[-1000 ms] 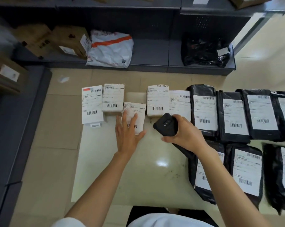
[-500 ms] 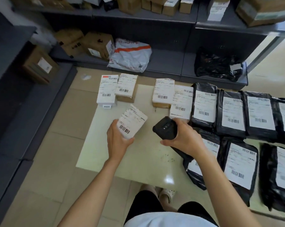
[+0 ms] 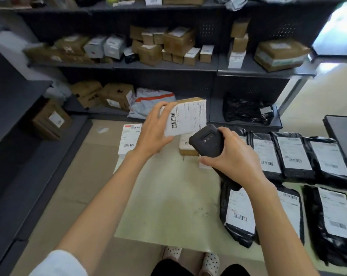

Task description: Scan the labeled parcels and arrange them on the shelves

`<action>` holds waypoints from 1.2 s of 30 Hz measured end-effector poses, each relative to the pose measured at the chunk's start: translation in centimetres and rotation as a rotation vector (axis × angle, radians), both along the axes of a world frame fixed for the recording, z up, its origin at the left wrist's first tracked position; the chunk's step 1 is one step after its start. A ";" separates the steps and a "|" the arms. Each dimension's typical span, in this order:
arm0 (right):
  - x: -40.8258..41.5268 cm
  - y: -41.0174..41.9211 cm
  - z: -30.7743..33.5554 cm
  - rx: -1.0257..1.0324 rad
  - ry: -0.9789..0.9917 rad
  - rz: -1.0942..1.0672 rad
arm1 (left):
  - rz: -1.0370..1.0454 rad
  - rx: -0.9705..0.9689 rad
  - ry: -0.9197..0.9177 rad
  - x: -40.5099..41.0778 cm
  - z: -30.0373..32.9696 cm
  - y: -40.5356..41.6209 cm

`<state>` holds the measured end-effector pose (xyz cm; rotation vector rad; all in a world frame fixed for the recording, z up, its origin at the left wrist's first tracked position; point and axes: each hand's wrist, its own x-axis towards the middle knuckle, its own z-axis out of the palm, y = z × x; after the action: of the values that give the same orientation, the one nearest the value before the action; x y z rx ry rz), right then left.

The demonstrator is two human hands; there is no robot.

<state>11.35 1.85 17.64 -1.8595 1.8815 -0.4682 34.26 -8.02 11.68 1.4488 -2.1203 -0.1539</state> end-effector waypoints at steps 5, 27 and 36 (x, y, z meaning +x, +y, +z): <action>1.4 -1.0 2.4 -0.032 0.048 -0.031 | -0.148 -0.009 -0.073 0.3 3.8 -4.0; 6.3 -0.8 2.3 -0.044 0.119 -0.297 | -0.452 0.023 -0.165 2.1 5.8 -11.0; 3.8 2.2 0.9 -0.020 0.076 -0.451 | -0.580 0.087 -0.191 -3.0 5.4 -9.7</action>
<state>15.14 4.09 18.53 -1.4737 2.3630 -0.5672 31.27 -17.72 17.03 0.8788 -2.6720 -0.3381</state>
